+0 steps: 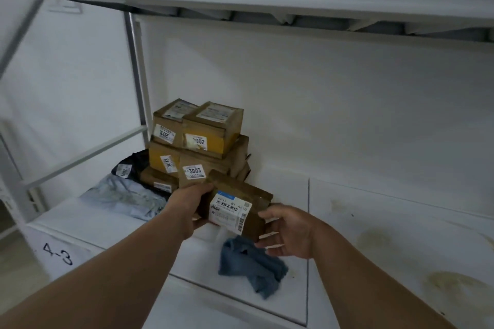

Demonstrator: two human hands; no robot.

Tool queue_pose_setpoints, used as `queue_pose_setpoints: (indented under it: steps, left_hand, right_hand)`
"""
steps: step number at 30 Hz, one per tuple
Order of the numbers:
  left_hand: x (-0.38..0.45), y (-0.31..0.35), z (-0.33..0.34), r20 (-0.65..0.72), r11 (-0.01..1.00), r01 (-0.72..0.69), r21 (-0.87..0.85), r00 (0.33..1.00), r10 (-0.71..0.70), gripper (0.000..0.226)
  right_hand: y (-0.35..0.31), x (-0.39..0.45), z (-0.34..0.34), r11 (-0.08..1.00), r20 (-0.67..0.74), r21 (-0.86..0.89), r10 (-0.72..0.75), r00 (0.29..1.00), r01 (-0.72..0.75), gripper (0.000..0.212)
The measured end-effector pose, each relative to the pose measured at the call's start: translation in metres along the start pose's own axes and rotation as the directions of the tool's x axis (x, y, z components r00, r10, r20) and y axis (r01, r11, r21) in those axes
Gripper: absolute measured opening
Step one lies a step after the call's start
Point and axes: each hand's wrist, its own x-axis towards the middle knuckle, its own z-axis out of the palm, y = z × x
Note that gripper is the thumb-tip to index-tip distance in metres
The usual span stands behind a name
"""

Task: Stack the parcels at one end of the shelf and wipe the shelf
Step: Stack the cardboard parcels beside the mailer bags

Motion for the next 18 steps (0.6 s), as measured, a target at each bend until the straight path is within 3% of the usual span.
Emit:
queue_pose_setpoints:
  steps: [5, 11, 14, 18]
  left_hand:
    - [0.024, 0.029, -0.065, -0.033, 0.999, -0.038, -0.021, 0.999, 0.037, 0.023]
    - [0.052, 0.071, -0.127, -0.083, 0.982, -0.15, -0.113, 0.986, 0.141, 0.027]
    - [0.06, 0.089, -0.147, -0.103, 0.959, -0.22, -0.176, 0.973, 0.204, 0.045]
    - [0.066, 0.109, -0.162, -0.098, 0.91, -0.262, -0.321, 0.965, 0.244, 0.06]
  right_hand:
    - [-0.021, 0.032, 0.058, 0.999, 0.077, 0.034, 0.023, 0.997, -0.026, 0.06]
    - [-0.056, 0.066, 0.137, 0.996, 0.189, 0.074, -0.054, 0.981, 0.04, 0.047]
    - [-0.074, 0.077, 0.171, 0.973, 0.151, 0.202, -0.147, 0.978, 0.115, 0.028]
    - [-0.099, 0.09, 0.206, 0.889, 0.031, 0.388, -0.275, 0.961, 0.243, 0.042]
